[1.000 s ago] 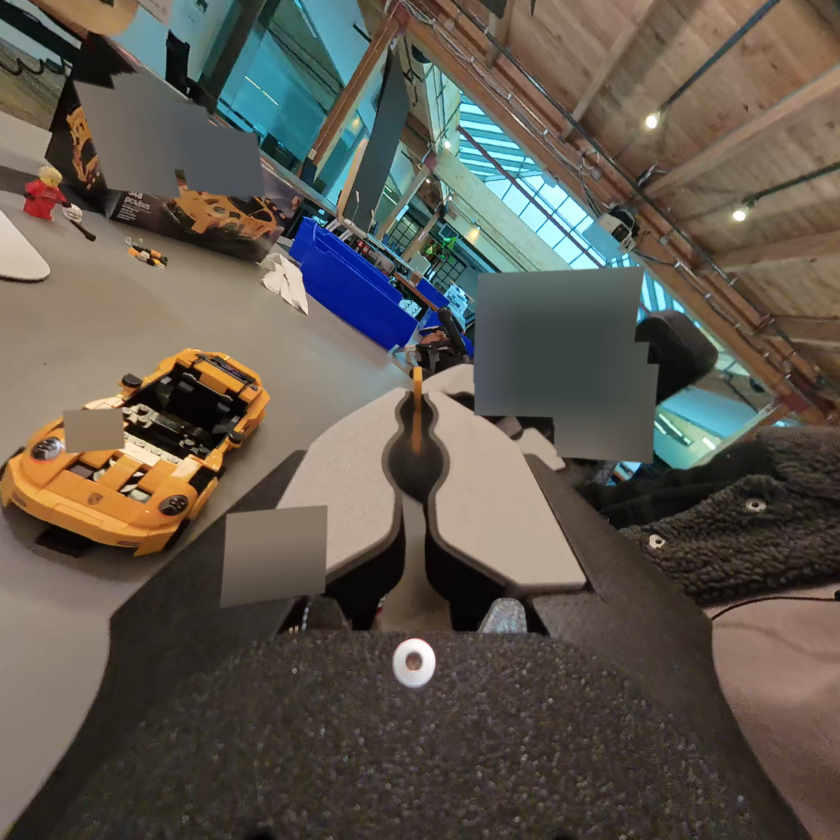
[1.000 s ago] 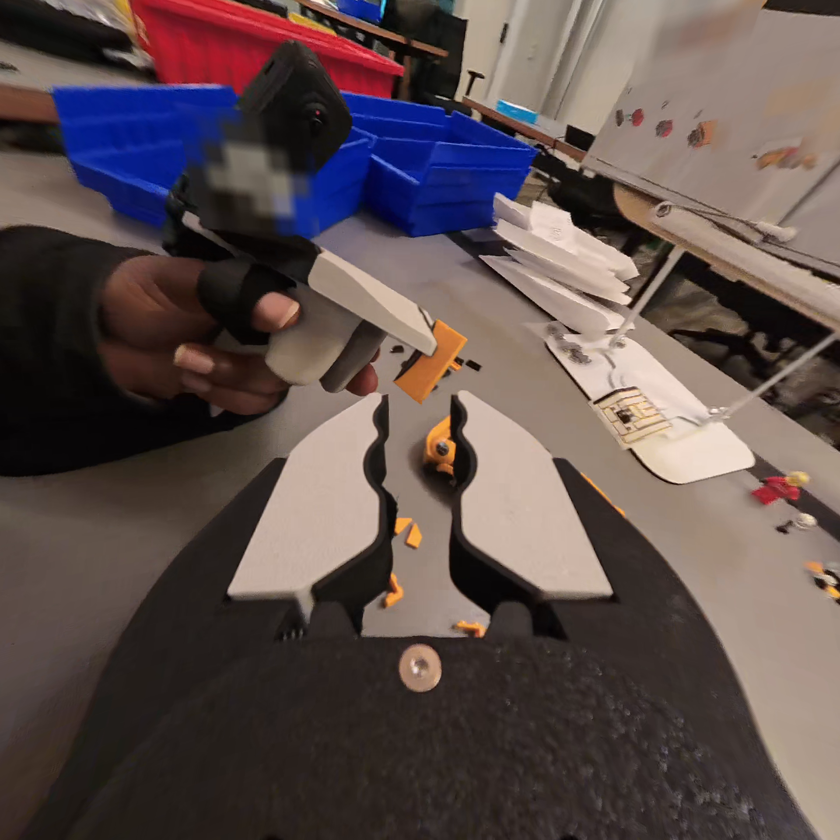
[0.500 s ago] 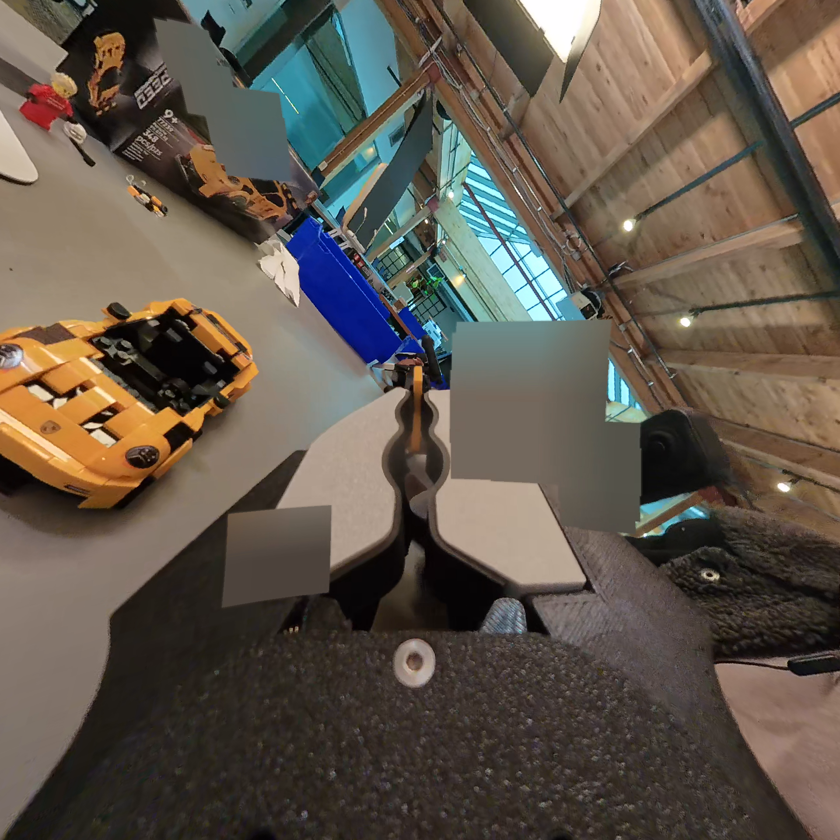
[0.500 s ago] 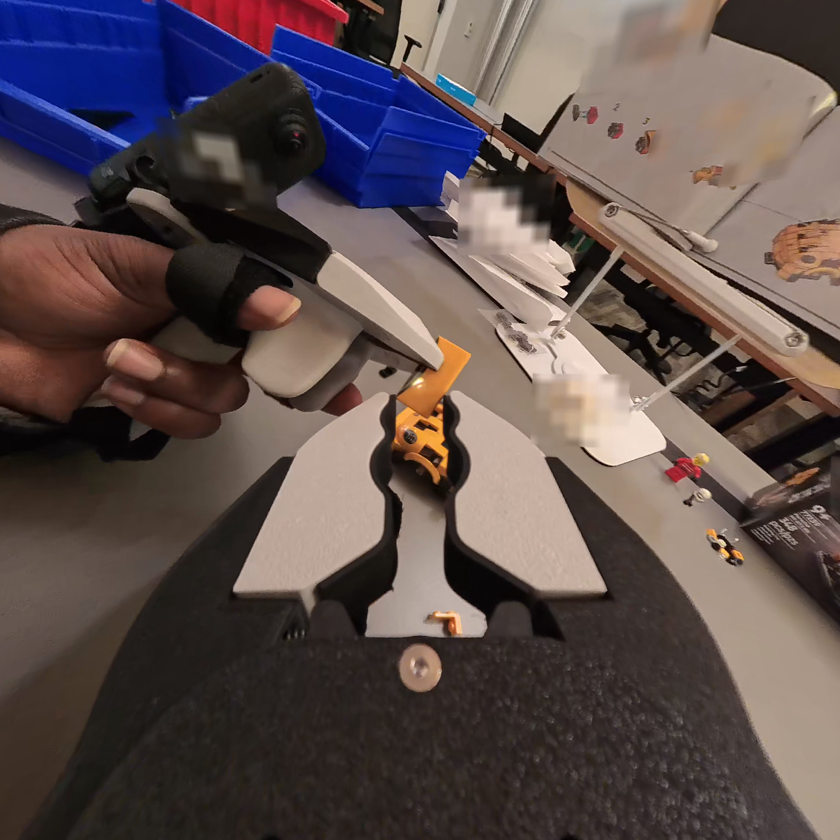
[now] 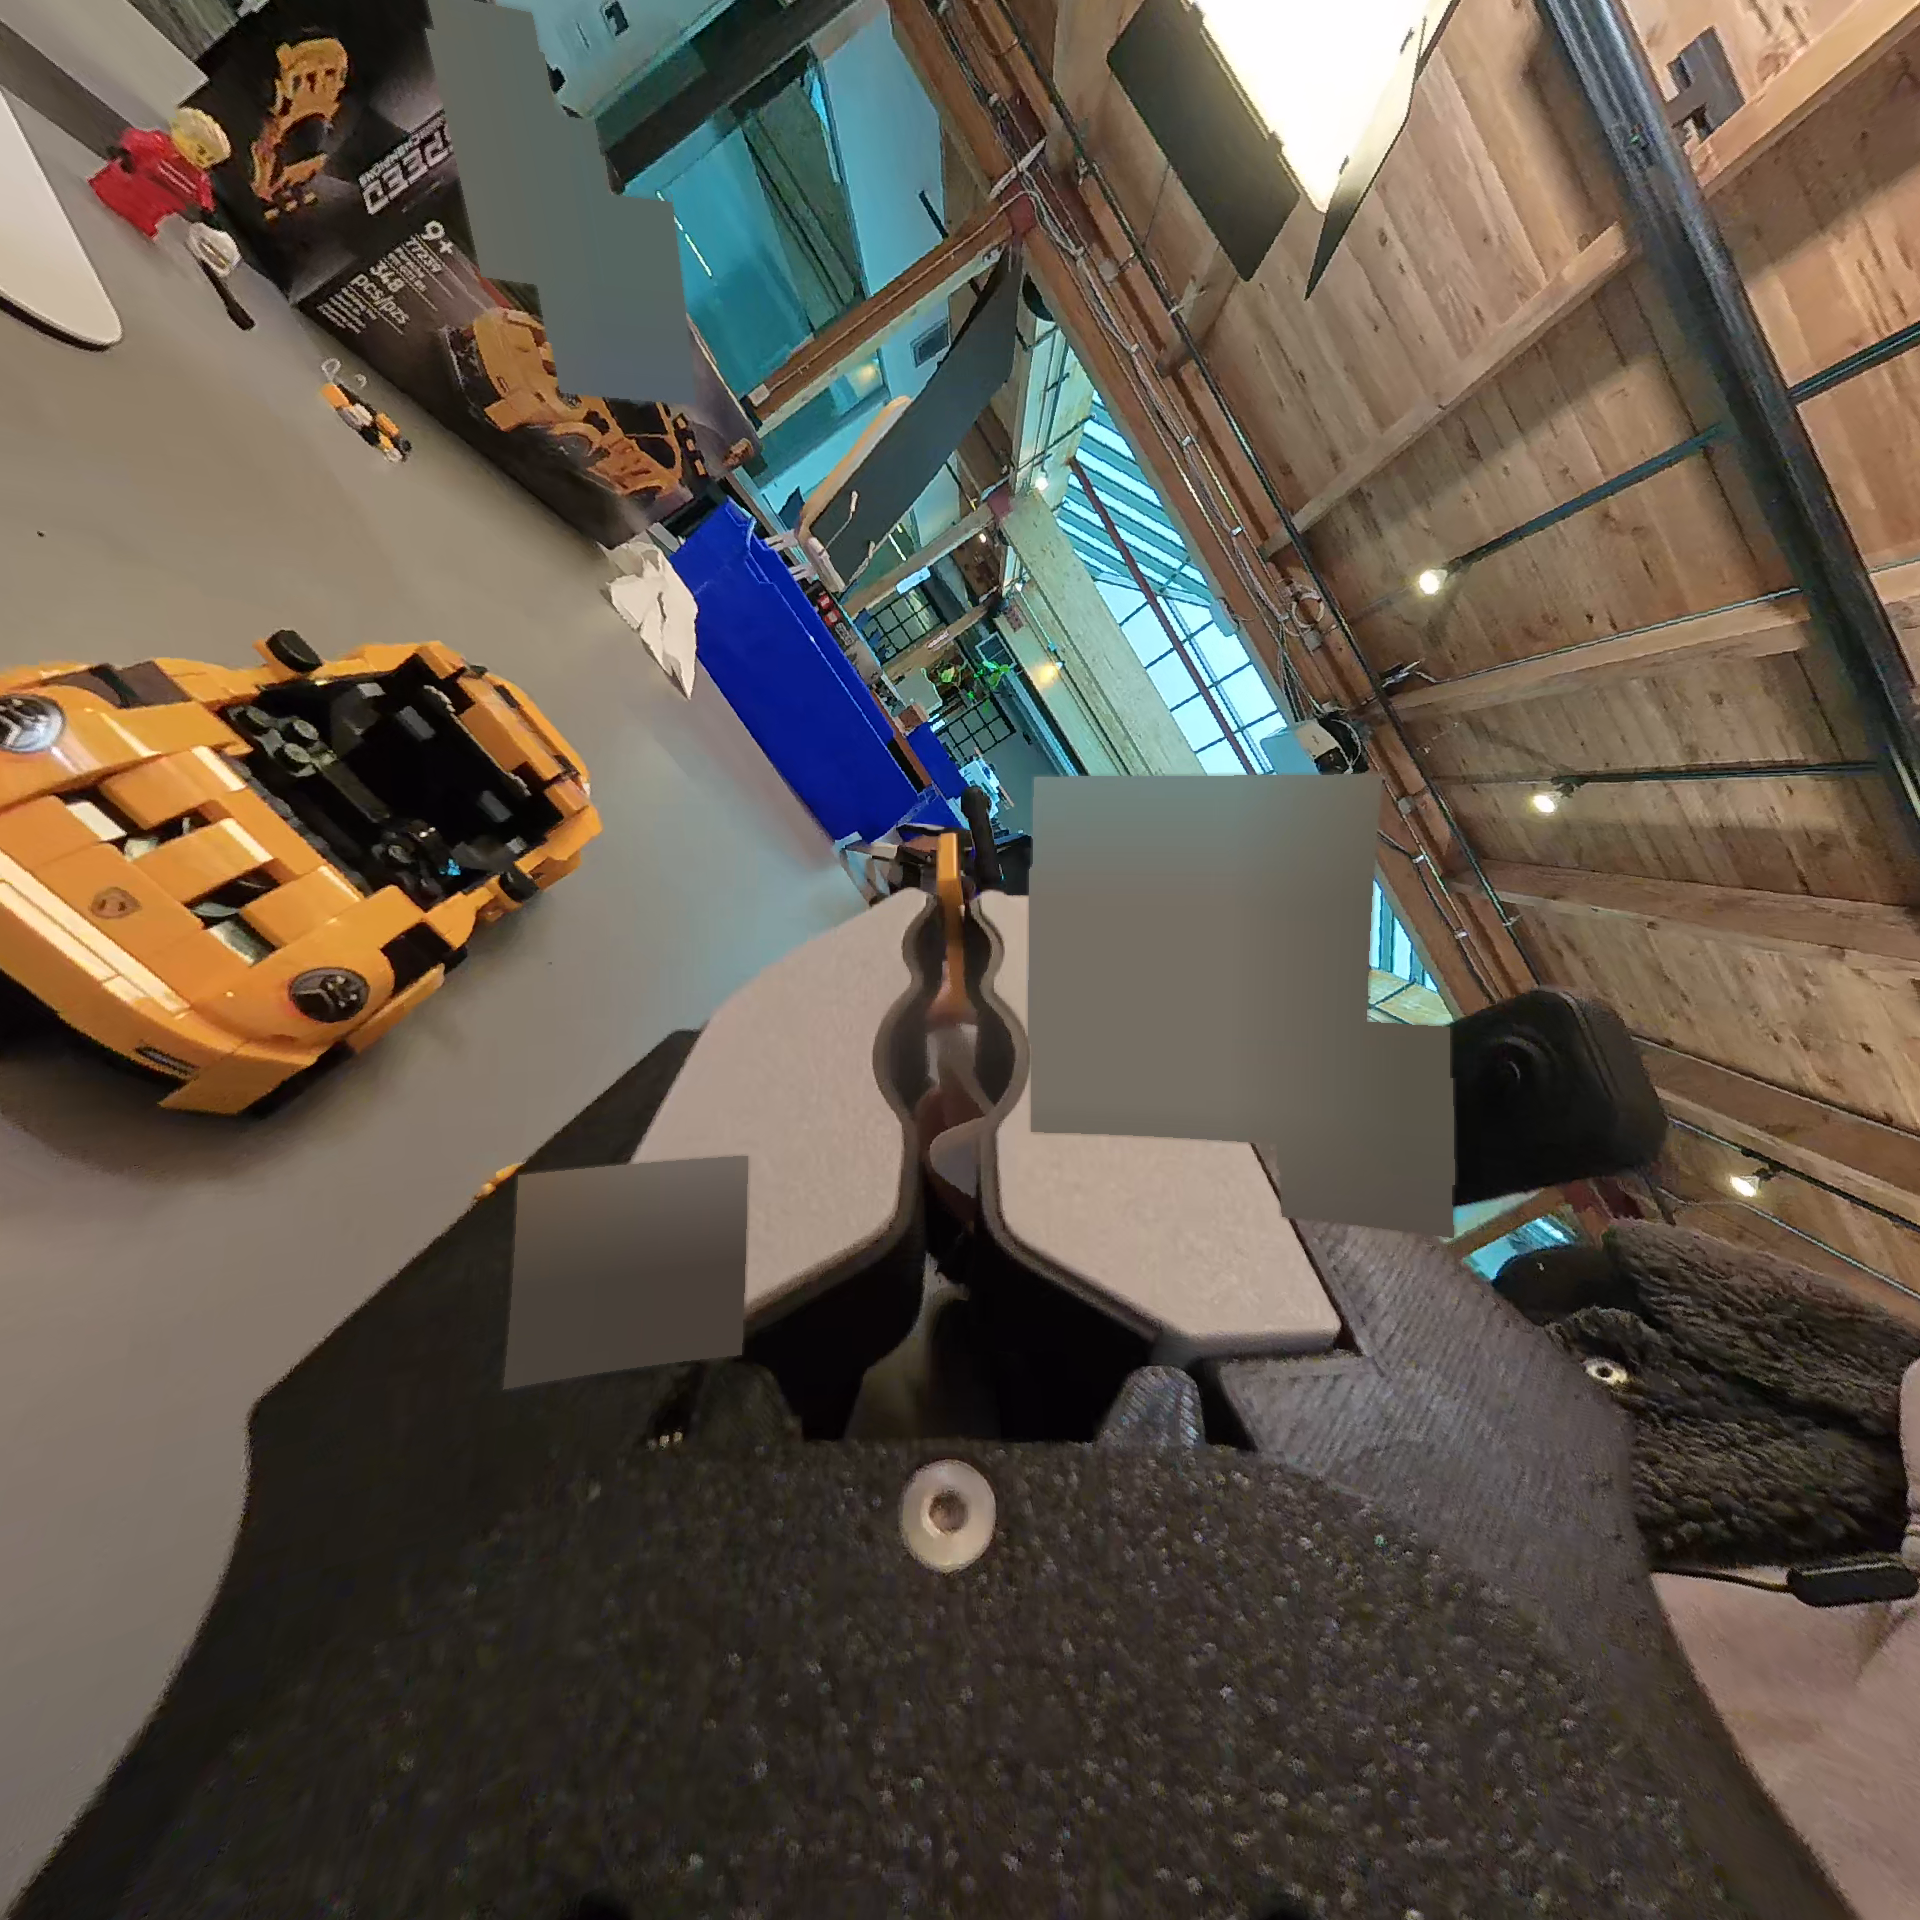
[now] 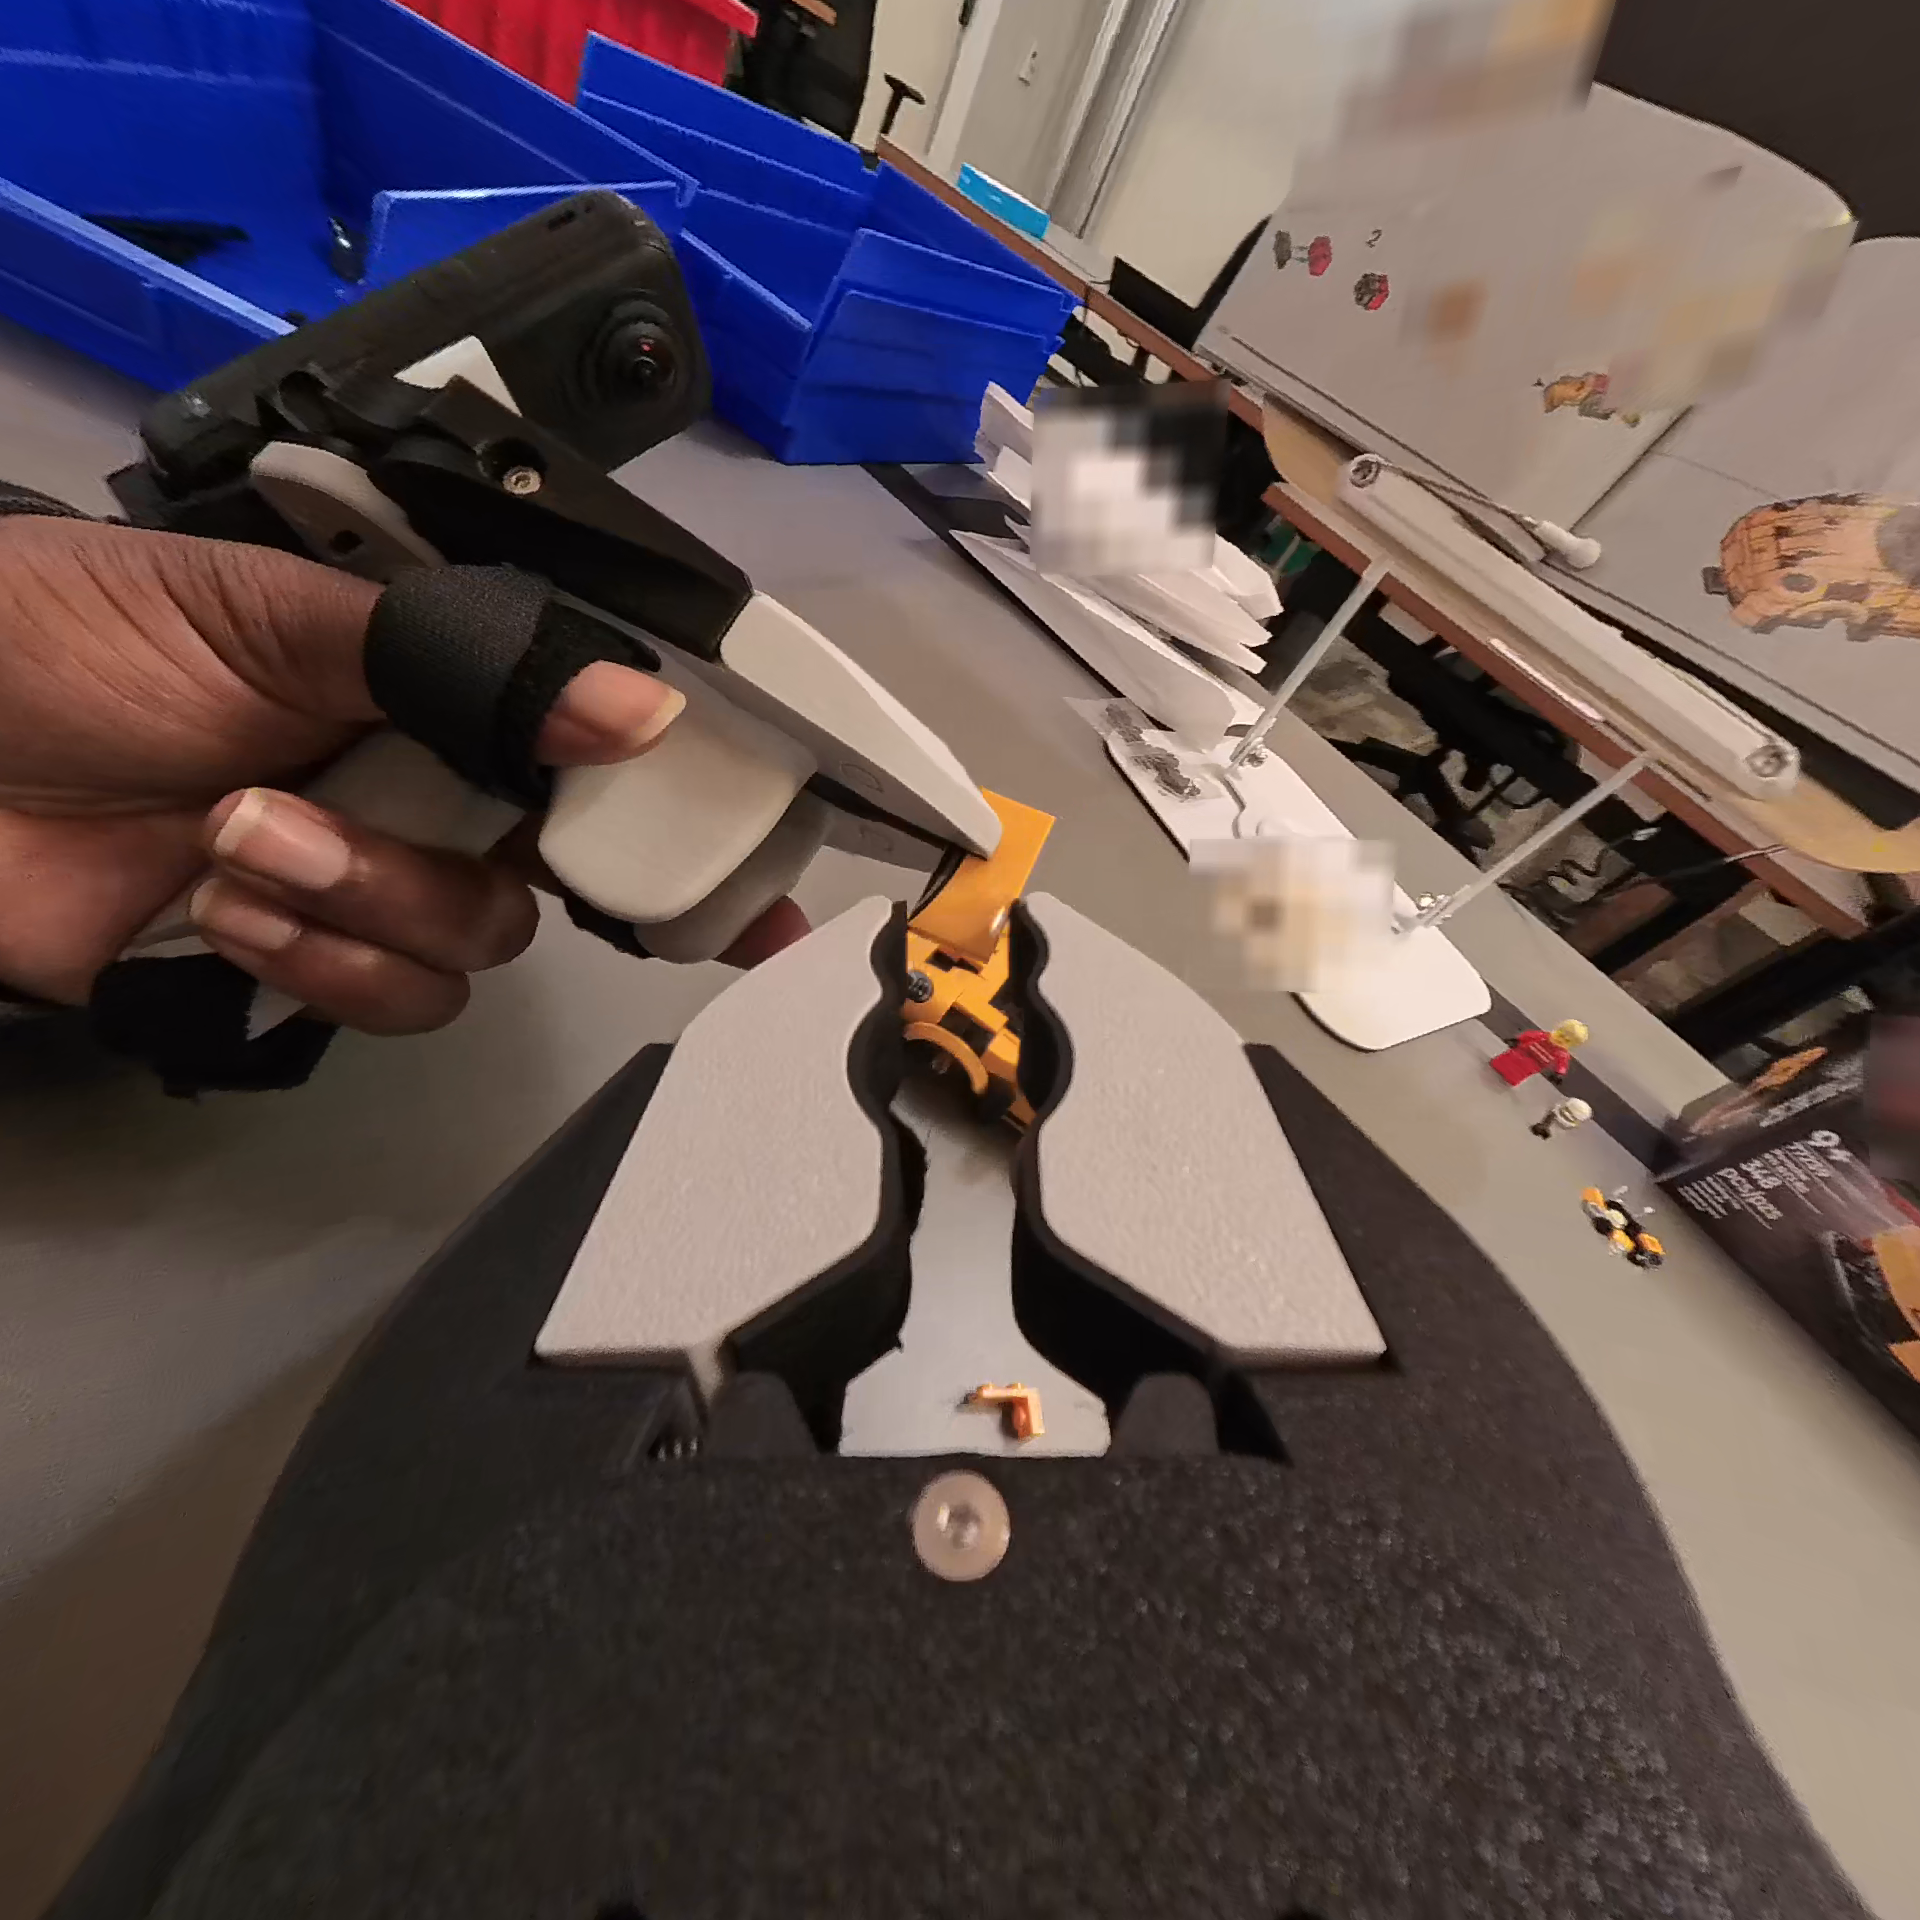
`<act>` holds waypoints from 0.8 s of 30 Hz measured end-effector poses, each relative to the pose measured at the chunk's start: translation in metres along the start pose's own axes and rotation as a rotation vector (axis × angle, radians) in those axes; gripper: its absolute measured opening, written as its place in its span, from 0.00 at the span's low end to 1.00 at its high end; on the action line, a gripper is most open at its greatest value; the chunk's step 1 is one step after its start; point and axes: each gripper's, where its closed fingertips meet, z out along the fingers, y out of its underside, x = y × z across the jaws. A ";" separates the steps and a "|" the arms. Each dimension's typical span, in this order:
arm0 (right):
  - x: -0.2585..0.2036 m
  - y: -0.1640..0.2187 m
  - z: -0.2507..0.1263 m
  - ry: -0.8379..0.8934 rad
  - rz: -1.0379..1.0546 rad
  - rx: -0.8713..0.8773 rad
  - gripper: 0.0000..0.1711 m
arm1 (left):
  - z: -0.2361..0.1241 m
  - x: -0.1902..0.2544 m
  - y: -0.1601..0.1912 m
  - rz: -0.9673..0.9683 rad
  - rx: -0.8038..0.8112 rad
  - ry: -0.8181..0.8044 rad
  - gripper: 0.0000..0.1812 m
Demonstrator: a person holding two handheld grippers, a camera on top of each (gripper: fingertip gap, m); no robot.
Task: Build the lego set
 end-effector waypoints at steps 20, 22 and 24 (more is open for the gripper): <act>0.042 0.029 -0.035 -0.256 0.113 -0.066 0.10 | -0.018 0.037 -0.016 0.474 -0.073 -0.040 0.03; 0.056 0.037 -0.038 -0.245 0.116 -0.084 0.10 | -0.041 0.049 -0.026 0.639 -0.123 -0.106 0.05; 0.067 0.047 -0.040 -0.235 0.111 -0.107 0.10 | -0.082 0.043 -0.041 0.829 -0.190 -0.318 0.07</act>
